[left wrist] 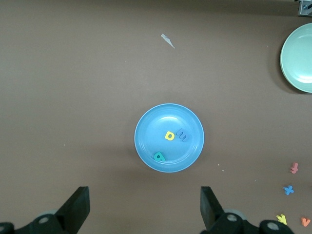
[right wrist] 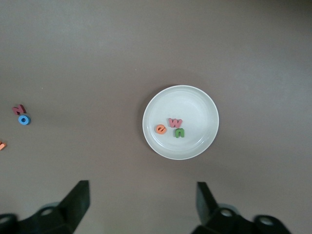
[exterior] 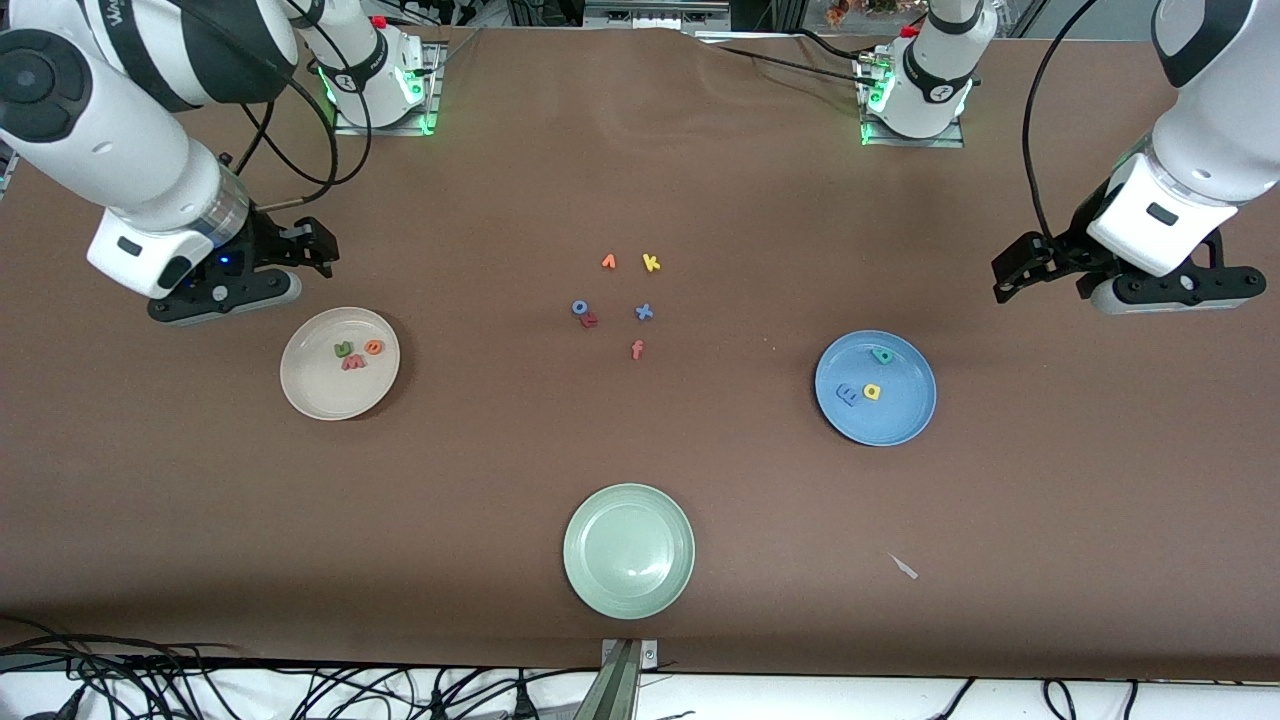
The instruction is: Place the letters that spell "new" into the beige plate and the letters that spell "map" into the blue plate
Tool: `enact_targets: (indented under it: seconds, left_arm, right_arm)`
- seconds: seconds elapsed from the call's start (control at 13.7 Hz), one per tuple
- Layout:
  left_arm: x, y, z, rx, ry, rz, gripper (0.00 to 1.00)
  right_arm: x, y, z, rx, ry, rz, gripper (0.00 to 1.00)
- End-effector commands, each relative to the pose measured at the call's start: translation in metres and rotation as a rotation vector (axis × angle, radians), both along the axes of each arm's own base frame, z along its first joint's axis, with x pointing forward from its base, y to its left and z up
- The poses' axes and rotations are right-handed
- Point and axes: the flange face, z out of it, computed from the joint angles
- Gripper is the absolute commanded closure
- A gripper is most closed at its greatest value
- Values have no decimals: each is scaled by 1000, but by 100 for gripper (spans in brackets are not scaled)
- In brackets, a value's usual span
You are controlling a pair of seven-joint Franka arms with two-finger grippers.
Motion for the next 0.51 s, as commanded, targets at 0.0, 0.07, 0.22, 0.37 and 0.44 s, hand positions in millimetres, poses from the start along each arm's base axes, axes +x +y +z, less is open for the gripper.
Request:
enact_targets:
  seconds: [0.0, 0.07, 0.22, 0.37, 0.44]
  left_arm:
    - [-12, 3, 0, -18, 43, -23, 0]
    - [-12, 4, 2, -18, 46, -24, 0]
    - [-12, 0, 4, -18, 43, -30, 0]
    - [-12, 0, 5, -17, 40, -31, 0]
    - [-14, 0, 6, -15, 49, -30, 0]
  right_arm:
    - [1, -13, 31, 16, -37, -12, 0]
    - [4, -25, 32, 20, -39, -29, 0]
    - [10, -40, 36, 31, -47, -54, 0]
    - [14, -47, 44, 42, -63, -62, 0]
    - [16, -56, 45, 46, -69, -77, 0]
